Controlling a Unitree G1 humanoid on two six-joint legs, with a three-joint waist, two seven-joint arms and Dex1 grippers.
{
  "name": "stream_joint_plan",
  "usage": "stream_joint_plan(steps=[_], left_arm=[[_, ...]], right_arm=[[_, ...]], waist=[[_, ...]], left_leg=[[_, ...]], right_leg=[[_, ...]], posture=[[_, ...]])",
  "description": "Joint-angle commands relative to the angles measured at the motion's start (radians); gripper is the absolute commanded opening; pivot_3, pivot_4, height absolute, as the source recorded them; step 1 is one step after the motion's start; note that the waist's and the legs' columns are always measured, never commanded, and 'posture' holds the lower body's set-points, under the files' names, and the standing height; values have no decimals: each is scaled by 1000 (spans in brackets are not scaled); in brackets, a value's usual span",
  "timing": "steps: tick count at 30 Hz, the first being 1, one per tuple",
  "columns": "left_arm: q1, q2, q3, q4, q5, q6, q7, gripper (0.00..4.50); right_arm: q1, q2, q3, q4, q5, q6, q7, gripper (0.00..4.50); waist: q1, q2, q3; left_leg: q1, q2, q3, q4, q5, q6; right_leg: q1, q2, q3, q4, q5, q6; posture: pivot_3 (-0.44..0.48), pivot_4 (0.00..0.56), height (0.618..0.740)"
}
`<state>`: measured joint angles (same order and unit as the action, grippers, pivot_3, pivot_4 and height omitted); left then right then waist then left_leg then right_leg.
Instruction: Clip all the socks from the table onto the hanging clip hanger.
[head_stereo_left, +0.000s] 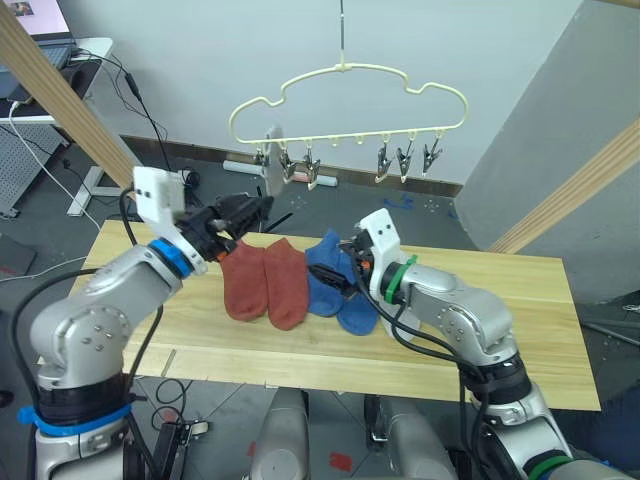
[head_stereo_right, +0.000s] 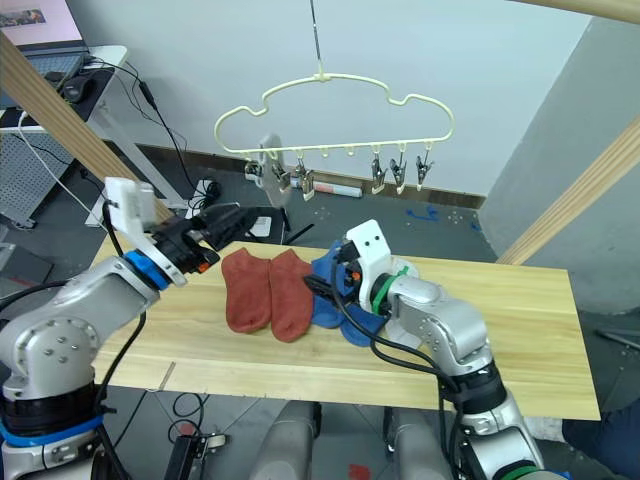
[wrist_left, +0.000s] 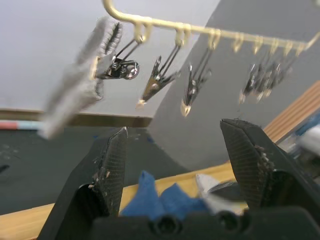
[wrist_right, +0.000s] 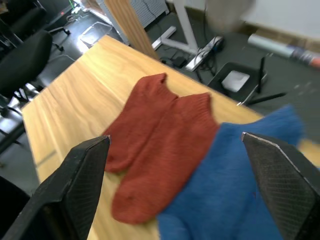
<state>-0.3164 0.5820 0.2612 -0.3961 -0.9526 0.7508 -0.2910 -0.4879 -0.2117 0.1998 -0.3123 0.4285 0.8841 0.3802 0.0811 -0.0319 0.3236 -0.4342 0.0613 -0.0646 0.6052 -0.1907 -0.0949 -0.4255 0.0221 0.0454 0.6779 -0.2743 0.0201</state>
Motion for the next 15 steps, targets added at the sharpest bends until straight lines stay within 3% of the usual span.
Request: stream_joint_plan(steps=[1, 4, 15], left_arm=[[13, -35, -52, -42, 155, -137, -13, 1977], [7, -101, -117, -39, 299, -221, 60, 1215], [-23, -271, -219, 3, 490, -336, 88, 1215]], right_arm=[[17, -43, -52, -118, 20, -54, 47, 4500], [34, -76, -79, -182, 45, -93, 91, 4500], [2, -88, -116, -248, 124, -123, 142, 4500]], waist=[[1, 0, 0], [1, 0, 0], [-1, 0, 0]], left_leg=[[0, 0, 0, 0, 0, 0], [0, 1, 0, 0, 0, 0], [0, 0, 1, 2, 0, 0]], right_leg=[[0, 0, 0, 0, 0, 0], [0, 1, 0, 0, 0, 0], [0, 2, 0, 1, 0, 0]], posture=[[256, 309, 740], [246, 304, 740], [217, 300, 740]])
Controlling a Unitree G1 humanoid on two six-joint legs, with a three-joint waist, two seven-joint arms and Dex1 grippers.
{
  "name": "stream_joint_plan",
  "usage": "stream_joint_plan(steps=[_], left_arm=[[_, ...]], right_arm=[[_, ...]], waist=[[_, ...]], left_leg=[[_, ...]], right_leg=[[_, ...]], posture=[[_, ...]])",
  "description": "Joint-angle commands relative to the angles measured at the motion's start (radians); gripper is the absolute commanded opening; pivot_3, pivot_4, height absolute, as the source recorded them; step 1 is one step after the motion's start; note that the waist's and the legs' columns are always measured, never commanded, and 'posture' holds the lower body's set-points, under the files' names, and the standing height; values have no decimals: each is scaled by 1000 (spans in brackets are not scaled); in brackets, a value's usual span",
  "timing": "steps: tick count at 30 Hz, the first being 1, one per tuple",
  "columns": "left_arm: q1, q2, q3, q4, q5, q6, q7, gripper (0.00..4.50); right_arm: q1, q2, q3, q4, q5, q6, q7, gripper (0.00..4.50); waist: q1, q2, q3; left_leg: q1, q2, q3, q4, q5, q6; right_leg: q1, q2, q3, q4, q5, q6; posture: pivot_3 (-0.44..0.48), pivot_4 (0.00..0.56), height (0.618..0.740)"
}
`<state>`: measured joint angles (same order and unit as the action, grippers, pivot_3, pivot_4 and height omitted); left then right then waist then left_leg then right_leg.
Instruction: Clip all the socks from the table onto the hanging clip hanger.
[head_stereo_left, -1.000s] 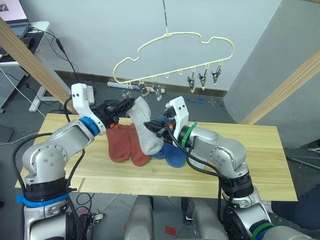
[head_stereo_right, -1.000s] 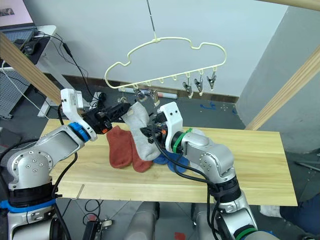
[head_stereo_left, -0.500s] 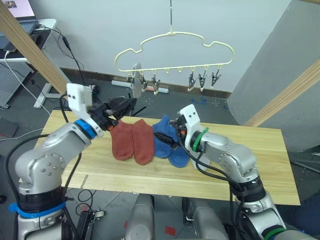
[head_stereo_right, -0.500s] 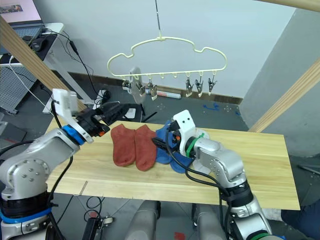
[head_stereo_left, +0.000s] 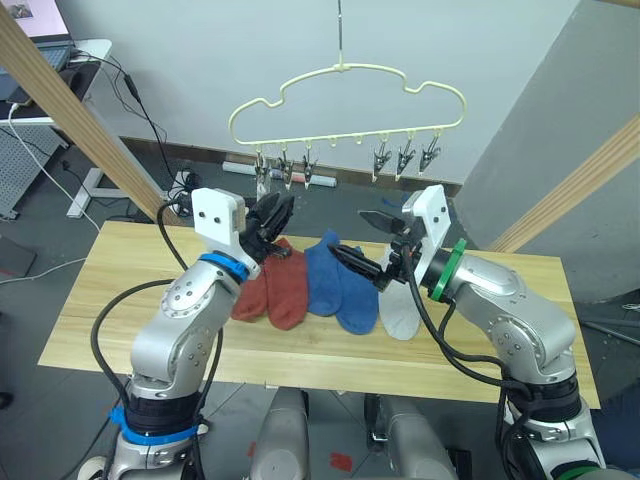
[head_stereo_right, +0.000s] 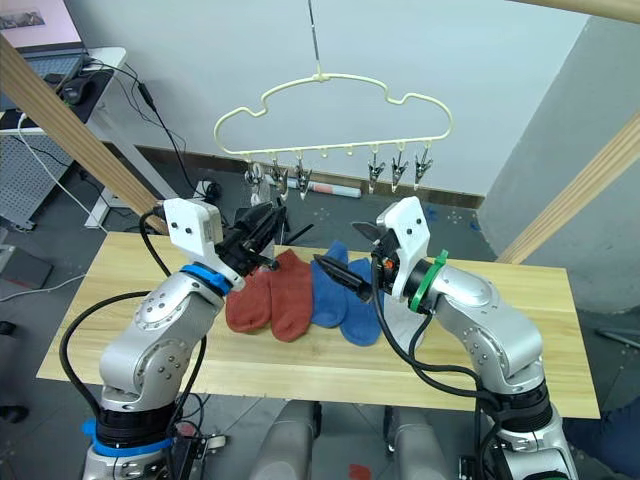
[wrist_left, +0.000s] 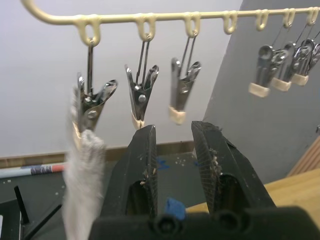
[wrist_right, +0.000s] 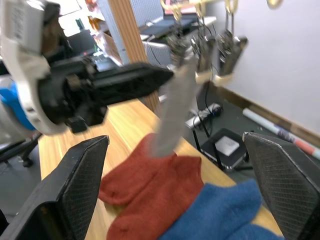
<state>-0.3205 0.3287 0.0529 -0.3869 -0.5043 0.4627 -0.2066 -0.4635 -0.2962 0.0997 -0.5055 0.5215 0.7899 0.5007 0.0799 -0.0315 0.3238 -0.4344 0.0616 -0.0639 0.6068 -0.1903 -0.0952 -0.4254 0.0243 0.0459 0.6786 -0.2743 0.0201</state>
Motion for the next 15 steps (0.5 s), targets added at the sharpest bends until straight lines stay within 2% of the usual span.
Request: stream_joint_plan(steps=[1, 15], left_arm=[[-28, -24, -15, 6, 66, -63, 8, 1215], [-106, -107, -1, 197, 180, -188, -6, 1215]], right_arm=[[-26, -5, -18, -54, 34, -31, 22, 4500], [-73, -9, -41, -59, 58, -31, 4, 4500]], waist=[[0, 0, 0], [-1, 0, 0]], left_leg=[[0, 0, 0, 1, 0, 0], [0, -1, 0, 1, 0, 0]], right_leg=[[0, 1, 0, 0, 0, 0], [1, 1, 0, 1, 0, 0]], posture=[[214, 300, 740], [188, 297, 740]])
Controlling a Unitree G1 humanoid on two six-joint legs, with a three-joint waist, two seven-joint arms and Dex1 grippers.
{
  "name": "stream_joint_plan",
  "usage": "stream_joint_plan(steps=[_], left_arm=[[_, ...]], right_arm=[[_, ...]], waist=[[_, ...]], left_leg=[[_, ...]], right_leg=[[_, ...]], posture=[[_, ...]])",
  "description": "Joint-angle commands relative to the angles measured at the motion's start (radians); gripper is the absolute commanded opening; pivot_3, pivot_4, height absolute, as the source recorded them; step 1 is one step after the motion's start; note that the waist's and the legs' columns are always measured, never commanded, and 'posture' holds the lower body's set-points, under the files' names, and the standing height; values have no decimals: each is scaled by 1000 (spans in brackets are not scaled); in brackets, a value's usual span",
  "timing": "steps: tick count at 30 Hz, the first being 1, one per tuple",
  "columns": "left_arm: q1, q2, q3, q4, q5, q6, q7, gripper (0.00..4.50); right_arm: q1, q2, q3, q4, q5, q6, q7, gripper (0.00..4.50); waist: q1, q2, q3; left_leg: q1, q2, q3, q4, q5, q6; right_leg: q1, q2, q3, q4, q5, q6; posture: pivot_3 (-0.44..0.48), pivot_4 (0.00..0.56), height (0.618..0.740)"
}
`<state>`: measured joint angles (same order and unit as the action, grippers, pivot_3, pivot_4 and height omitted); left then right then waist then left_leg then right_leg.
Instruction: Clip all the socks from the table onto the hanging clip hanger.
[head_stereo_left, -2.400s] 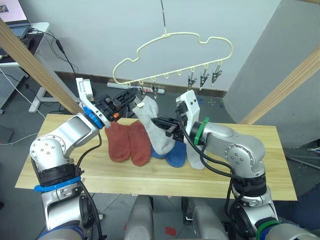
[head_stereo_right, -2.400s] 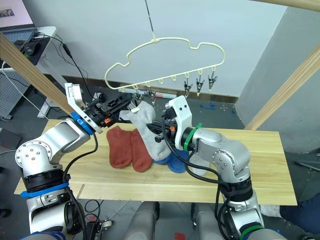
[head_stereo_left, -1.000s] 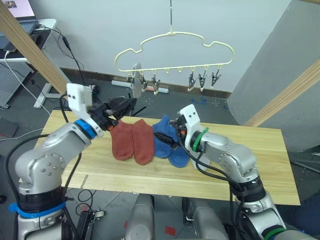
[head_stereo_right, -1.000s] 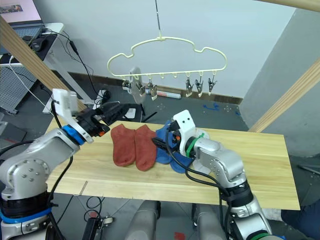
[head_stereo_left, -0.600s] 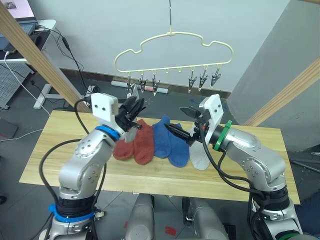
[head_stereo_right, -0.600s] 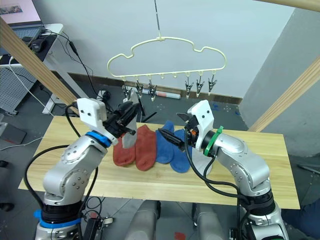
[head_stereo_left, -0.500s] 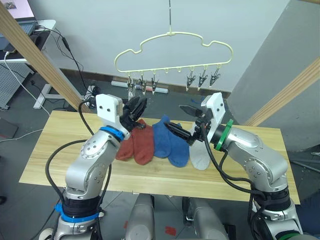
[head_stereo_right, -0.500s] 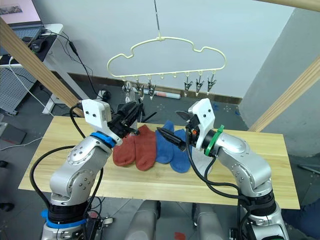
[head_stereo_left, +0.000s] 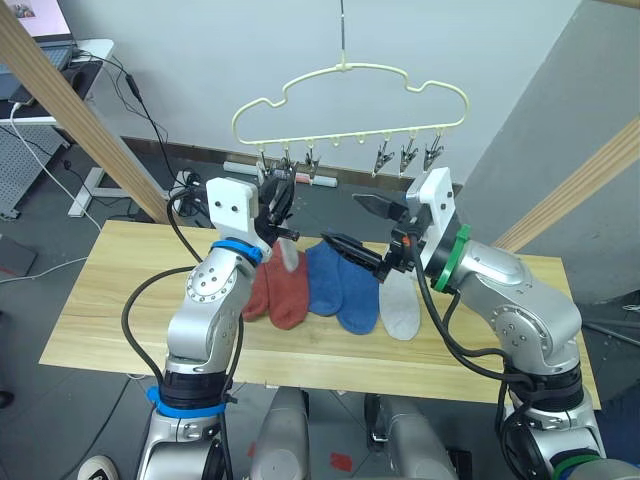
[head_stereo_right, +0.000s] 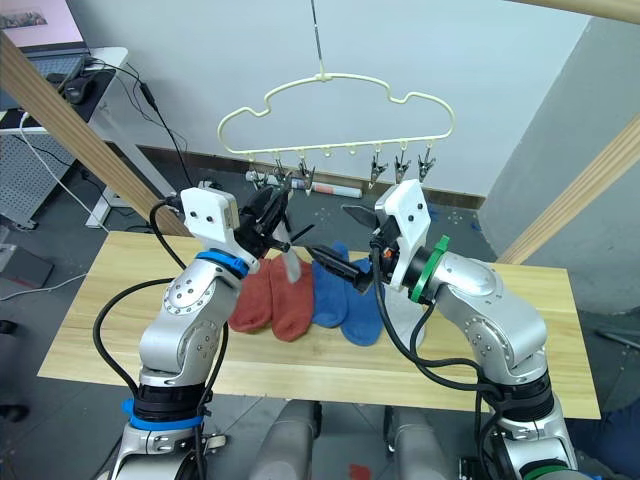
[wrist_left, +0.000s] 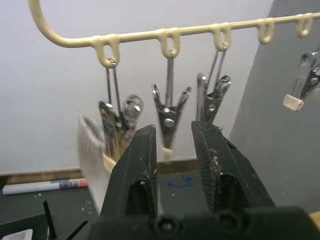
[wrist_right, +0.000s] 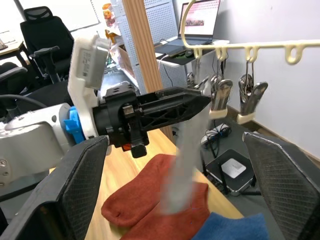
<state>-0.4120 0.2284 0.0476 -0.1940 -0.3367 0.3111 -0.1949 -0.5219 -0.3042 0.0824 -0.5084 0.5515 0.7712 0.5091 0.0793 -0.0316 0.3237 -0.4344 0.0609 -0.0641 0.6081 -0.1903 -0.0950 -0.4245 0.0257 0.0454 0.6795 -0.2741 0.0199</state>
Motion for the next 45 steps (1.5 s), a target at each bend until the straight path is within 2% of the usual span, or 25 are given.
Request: stream_joint_plan(steps=[1, 21, 45], left_arm=[[-20, -7, 0, 20, 23, -46, -22, 1215], [-161, -12, 19, 213, 79, -162, -80, 1215], [-193, -8, 33, 247, 98, -194, -90, 1215]], right_arm=[[-18, 0, -26, -56, 31, -11, -8, 4500], [-46, 4, -36, -56, 59, -1, -52, 4500], [-53, 4, -36, -48, 78, -5, -74, 4500]], waist=[[-1, 0, 0], [-3, 0, 0], [-5, 0, 0]], left_leg=[[0, 0, 0, 0, 0, 0], [0, 0, 0, 1, 0, 0], [0, 0, -1, 1, 0, 0]], right_leg=[[0, 0, 0, 0, 0, 0], [0, 0, -1, 1, 0, 0], [1, 0, -1, 1, 2, -4]], posture=[[188, 297, 740], [175, 299, 740], [175, 302, 740]])
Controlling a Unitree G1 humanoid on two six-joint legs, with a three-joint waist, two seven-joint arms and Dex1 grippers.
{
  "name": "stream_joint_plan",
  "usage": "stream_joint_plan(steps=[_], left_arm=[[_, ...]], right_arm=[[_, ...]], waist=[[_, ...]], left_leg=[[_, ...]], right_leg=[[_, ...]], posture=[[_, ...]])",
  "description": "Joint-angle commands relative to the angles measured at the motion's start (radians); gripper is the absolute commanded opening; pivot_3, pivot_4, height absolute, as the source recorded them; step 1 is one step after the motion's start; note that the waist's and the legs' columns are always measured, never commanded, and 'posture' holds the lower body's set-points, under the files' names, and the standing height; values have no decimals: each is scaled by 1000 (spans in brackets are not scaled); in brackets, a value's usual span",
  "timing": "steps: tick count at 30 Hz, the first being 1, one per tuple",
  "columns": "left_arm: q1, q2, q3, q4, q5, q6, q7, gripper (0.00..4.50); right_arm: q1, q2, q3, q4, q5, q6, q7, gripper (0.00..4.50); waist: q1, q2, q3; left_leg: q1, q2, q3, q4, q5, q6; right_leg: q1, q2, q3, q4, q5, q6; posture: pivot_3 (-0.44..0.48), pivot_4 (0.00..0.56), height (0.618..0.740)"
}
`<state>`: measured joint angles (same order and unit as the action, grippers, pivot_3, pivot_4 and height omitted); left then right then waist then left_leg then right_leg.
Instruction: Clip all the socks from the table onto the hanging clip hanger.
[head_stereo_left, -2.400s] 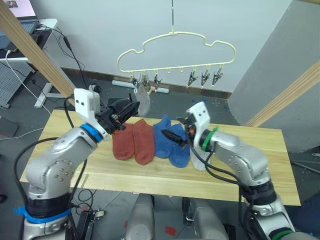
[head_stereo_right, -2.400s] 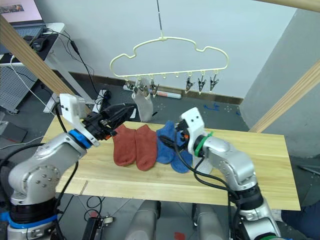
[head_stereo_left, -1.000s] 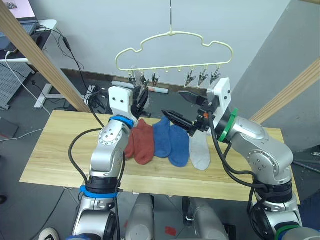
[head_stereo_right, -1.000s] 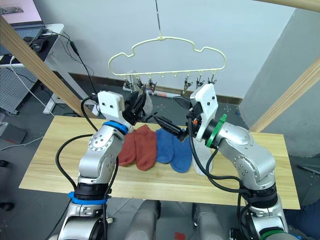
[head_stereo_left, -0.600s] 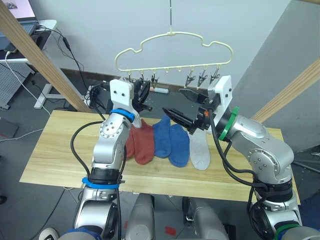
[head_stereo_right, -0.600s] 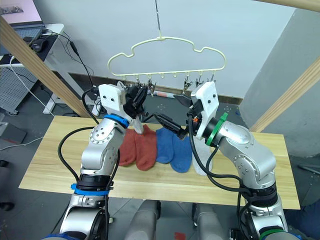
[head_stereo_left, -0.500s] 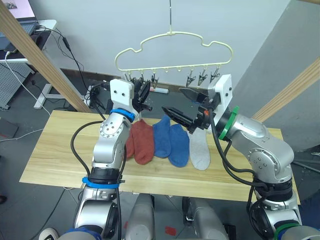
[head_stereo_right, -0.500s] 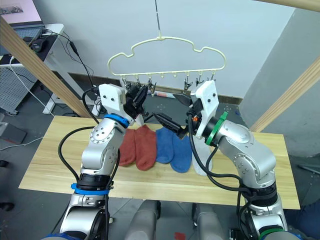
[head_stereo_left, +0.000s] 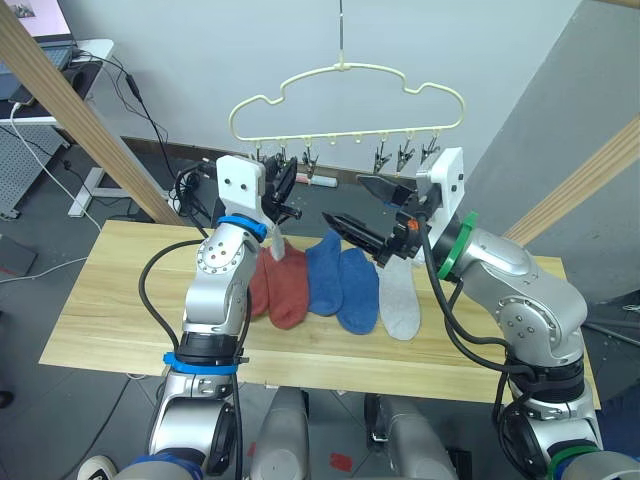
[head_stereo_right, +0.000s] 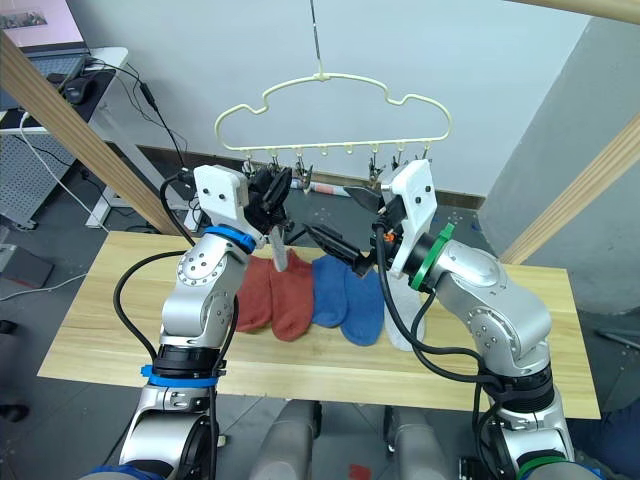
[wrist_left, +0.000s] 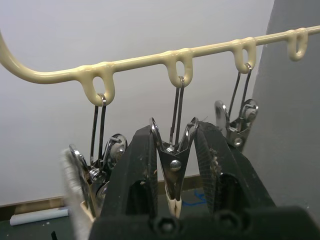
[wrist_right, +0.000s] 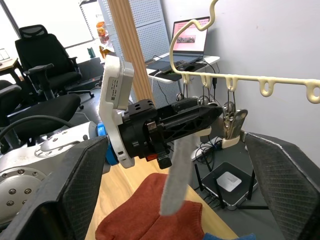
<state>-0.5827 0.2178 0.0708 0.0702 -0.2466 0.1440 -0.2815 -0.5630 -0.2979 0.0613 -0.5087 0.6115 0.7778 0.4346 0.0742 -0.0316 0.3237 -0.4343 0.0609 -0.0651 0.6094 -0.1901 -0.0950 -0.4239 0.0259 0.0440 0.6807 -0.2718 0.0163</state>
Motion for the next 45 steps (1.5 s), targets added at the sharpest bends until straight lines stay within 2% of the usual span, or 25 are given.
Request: stream_joint_plan(steps=[1, 39, 42, 44, 45], left_arm=[[-26, 3, 11, -14, 8, -28, -3, 1215], [-30, 6, 11, -10, 34, -29, -17, 1215], [-31, 6, 12, -9, 34, -29, -17, 1788], [-32, 6, 13, -8, 35, -29, -15, 2371], [-32, 6, 13, -7, 35, -28, -15, 2371]], right_arm=[[-11, -2, -15, -47, 19, -11, -1, 4500], [-9, 2, -20, -40, 21, -12, -9, 4500], [-9, 3, -21, -41, 21, -11, -10, 4500], [-9, 3, -21, -40, 21, -11, -11, 4500], [-9, 3, -21, -40, 21, -11, -11, 4500]], waist=[[0, 0, 0], [0, 0, 0], [0, 0, 0], [0, 0, 0], [0, 0, 0]], left_leg=[[0, 0, 0, 0, 0, 0], [0, 0, 0, 1, 0, 0], [0, 0, 0, 1, 0, 0], [0, 0, 0, 1, 0, 0], [0, 0, 0, 1, 0, 0]], right_leg=[[0, 0, 0, 0, 0, 0], [0, 0, 0, 1, 1, -1], [0, 0, 0, 1, 1, -2], [0, 0, 0, 1, 1, -2], [0, 0, 0, 1, 1, -2]], posture=[[175, 302, 740], [177, 301, 740], [177, 301, 740], [177, 301, 740], [177, 301, 740]])
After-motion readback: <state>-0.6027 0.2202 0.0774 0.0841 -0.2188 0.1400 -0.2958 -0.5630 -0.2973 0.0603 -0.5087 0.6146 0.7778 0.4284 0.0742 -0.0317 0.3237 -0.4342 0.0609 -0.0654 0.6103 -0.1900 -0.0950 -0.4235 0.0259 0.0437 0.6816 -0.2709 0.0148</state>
